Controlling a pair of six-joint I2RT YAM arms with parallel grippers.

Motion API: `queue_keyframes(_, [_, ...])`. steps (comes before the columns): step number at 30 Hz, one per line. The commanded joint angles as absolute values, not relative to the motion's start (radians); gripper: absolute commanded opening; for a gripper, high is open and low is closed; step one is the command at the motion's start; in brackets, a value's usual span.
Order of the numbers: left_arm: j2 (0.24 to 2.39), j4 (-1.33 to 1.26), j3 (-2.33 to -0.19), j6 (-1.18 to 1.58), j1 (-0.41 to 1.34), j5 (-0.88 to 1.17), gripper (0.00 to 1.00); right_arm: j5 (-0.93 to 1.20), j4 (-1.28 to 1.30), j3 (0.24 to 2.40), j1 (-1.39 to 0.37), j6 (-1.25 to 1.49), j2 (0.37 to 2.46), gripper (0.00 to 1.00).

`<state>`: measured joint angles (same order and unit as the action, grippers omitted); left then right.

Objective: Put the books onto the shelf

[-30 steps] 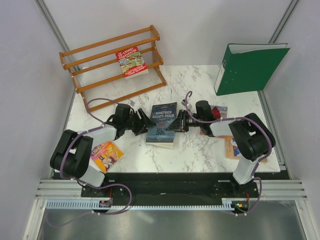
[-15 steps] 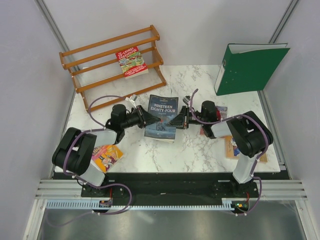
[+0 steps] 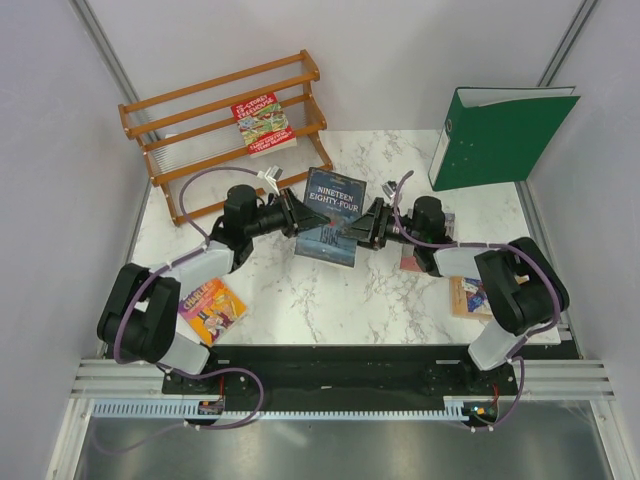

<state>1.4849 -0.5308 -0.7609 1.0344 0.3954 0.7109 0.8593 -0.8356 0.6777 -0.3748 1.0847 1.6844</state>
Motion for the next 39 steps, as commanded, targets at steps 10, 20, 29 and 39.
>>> queue_keyframes(10, [1.466, -0.802, -0.795, 1.170, 0.411, 0.902, 0.02, 0.730, -1.191, 0.574, -0.371, 1.233, 1.712, 0.82])
queue_keyframes(20, [1.529, -0.873, -0.735, 1.207, 0.410, 0.956, 0.02, 0.738, -1.756, 0.546, -0.373, 1.513, 1.945, 0.98])
queue_keyframes(29, [1.534, -0.650, -0.712, 1.050, 0.408, 0.916, 0.02, 0.744, -1.743, 0.551, -0.371, 1.497, 1.875, 0.76])
queue_keyframes(39, [1.571, -0.417, -0.747, 0.899, 0.405, 0.867, 0.02, 0.758, -1.703, 0.568, -0.373, 1.485, 1.830, 0.01])
